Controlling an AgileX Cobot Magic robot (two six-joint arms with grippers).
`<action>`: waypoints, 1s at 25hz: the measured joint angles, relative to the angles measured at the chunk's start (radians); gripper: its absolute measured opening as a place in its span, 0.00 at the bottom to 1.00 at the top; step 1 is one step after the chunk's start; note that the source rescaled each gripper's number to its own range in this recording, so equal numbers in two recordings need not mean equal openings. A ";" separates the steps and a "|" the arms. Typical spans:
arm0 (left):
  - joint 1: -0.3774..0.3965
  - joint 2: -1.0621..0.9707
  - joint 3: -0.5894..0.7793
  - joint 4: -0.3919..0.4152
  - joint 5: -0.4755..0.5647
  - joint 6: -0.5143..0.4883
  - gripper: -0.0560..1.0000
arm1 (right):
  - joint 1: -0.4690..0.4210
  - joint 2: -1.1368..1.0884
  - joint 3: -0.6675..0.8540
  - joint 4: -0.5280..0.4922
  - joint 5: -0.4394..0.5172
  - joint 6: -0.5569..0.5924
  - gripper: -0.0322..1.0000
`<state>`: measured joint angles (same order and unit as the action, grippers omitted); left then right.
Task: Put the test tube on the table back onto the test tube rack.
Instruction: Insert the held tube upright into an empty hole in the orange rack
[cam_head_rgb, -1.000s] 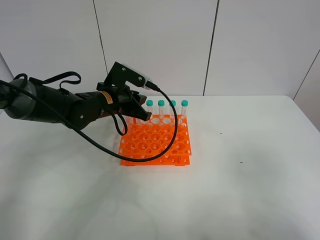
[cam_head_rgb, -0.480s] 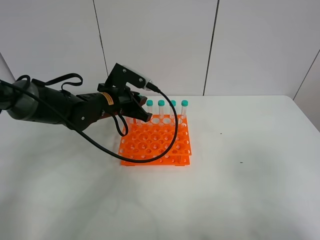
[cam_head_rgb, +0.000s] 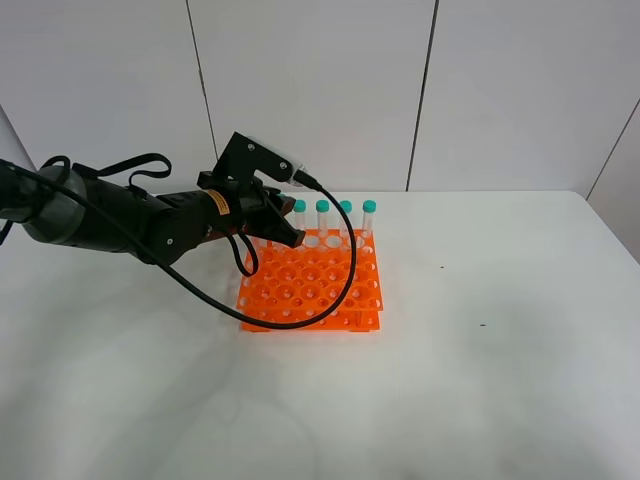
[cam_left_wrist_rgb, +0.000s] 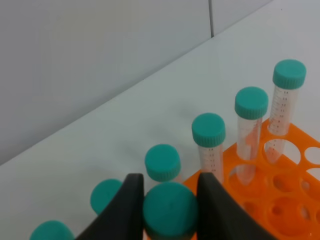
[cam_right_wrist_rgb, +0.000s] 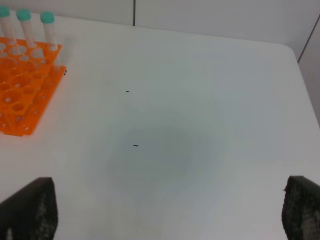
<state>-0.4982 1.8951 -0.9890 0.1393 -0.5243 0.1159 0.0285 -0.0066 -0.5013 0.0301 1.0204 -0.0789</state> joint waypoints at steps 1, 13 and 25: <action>0.003 0.007 0.000 0.000 -0.006 0.000 0.07 | 0.000 0.000 0.000 0.000 0.000 0.000 1.00; 0.009 0.066 0.000 -0.001 -0.035 -0.031 0.07 | 0.000 0.000 0.000 0.000 0.000 0.000 1.00; 0.009 0.100 -0.001 -0.002 -0.068 -0.046 0.07 | 0.000 0.000 0.000 0.001 0.000 0.000 1.00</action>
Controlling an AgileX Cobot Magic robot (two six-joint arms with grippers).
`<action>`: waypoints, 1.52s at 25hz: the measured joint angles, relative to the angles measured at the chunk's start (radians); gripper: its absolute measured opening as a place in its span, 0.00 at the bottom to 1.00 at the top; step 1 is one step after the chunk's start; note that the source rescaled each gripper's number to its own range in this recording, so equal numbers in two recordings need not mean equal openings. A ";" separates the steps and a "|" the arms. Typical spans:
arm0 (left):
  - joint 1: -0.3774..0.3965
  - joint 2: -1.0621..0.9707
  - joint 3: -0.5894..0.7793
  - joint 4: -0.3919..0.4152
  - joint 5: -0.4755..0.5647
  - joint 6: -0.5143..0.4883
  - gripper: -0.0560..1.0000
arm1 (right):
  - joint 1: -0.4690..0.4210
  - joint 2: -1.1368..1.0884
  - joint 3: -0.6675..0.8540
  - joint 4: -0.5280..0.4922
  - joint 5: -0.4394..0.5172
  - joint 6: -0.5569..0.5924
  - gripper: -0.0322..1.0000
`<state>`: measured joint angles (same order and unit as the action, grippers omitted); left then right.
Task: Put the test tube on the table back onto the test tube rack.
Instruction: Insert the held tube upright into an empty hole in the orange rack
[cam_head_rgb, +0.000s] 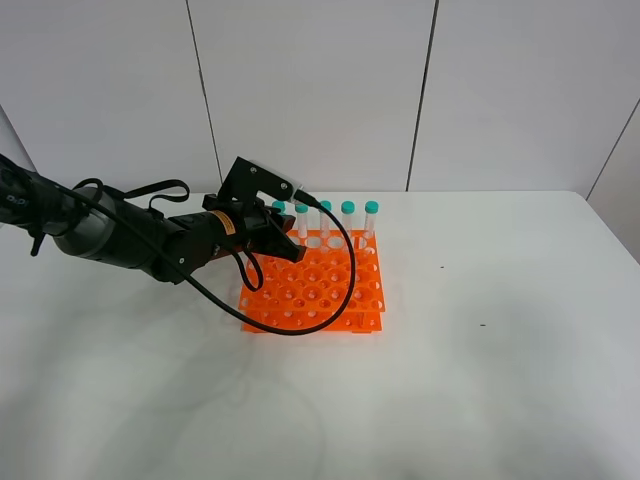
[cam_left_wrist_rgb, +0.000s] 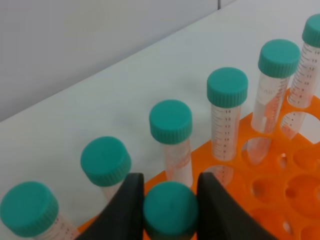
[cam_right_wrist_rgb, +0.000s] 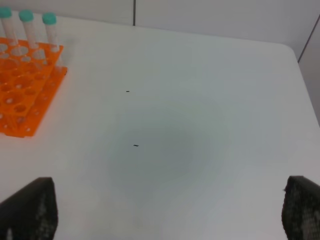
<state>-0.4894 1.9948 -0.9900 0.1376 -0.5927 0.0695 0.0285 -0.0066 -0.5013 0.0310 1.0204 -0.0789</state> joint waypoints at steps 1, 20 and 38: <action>0.000 0.000 0.000 -0.001 0.000 -0.006 0.07 | 0.000 0.000 0.000 0.000 0.000 0.000 1.00; 0.000 0.003 -0.001 -0.004 -0.001 -0.082 0.07 | 0.000 0.000 0.000 0.000 0.000 0.000 1.00; 0.000 0.008 -0.001 -0.005 0.003 -0.110 0.07 | 0.000 0.000 0.000 0.000 0.000 0.000 1.00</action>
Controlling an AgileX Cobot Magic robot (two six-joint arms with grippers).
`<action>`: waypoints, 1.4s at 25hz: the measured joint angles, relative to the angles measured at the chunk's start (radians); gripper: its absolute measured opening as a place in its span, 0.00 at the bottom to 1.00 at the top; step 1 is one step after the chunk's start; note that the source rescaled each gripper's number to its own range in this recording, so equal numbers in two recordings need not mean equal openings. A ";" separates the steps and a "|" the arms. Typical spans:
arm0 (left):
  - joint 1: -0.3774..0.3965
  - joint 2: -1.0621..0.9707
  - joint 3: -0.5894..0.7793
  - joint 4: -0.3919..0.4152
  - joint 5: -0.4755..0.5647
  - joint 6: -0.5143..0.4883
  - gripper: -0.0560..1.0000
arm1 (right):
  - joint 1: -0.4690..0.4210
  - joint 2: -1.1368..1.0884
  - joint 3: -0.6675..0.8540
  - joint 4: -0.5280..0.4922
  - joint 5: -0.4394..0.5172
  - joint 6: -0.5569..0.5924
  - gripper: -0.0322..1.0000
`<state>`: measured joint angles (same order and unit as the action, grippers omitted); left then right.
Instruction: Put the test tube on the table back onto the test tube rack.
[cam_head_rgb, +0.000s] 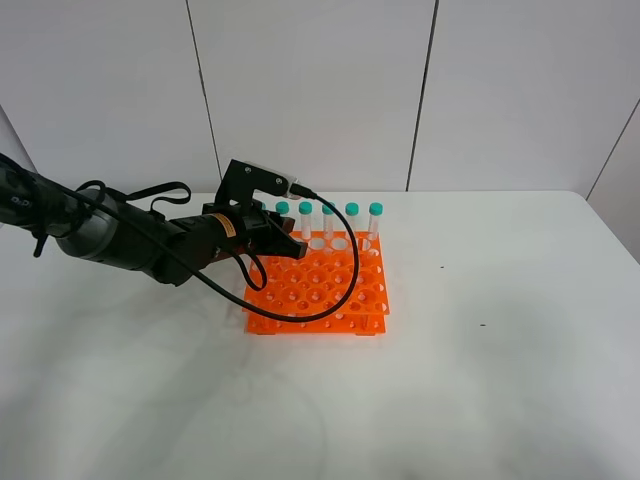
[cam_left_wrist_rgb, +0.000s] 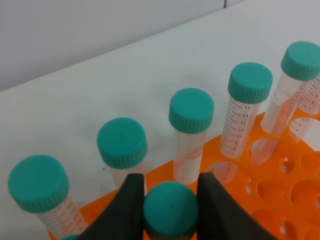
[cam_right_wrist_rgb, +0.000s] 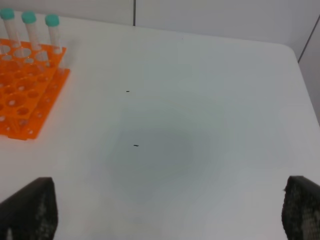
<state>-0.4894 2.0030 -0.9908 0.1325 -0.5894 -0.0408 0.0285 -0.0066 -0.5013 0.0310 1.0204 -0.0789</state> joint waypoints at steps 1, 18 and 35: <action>0.000 0.000 0.000 0.000 0.000 0.000 0.07 | 0.000 0.000 0.000 0.000 0.000 0.000 1.00; 0.000 -0.053 0.000 0.002 0.018 -0.030 0.47 | 0.000 0.000 0.000 0.000 0.000 0.000 1.00; 0.016 -0.367 -0.215 0.002 0.872 -0.029 0.97 | 0.000 0.000 0.000 0.000 0.000 0.000 1.00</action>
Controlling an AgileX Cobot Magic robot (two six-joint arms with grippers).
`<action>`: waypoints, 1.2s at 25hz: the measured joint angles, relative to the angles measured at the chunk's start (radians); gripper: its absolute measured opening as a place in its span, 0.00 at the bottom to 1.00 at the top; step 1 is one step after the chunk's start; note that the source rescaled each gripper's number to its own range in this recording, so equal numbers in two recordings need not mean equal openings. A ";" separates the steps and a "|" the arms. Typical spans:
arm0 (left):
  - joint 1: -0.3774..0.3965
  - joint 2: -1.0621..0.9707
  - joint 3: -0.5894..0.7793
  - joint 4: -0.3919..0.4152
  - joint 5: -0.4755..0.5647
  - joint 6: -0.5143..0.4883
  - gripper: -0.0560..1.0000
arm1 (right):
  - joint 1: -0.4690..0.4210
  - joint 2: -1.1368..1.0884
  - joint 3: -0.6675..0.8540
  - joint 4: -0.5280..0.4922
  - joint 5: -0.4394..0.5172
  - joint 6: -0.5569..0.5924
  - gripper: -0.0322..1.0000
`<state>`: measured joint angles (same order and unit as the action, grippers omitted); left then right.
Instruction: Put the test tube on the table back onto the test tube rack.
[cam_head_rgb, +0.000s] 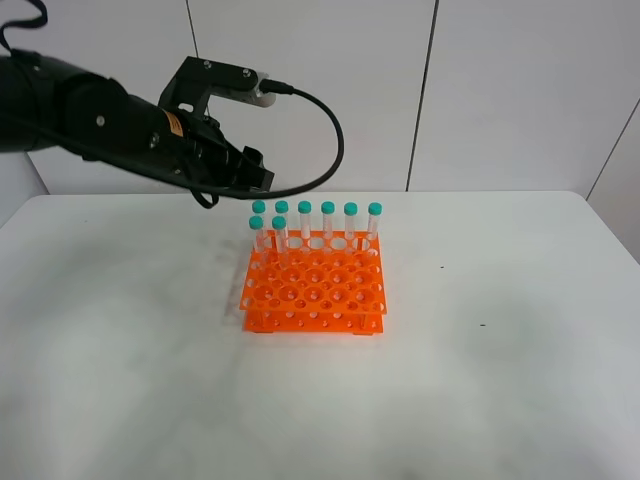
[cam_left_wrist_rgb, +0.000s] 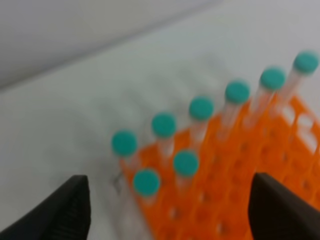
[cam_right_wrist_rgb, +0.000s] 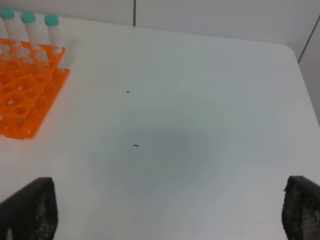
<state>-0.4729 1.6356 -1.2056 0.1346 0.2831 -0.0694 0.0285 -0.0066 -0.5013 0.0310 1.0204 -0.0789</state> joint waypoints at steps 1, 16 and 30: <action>0.012 0.019 -0.043 -0.001 0.070 0.000 0.97 | 0.000 0.000 0.000 0.000 0.000 0.000 1.00; 0.374 0.287 -0.498 -0.046 0.854 0.044 0.95 | 0.000 0.000 0.000 0.001 0.000 0.000 1.00; 0.500 0.164 -0.237 -0.135 0.894 0.081 0.95 | 0.000 0.000 0.000 0.001 0.000 0.000 1.00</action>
<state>0.0276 1.7996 -1.4425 0.0000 1.1766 0.0117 0.0285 -0.0066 -0.5013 0.0320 1.0204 -0.0789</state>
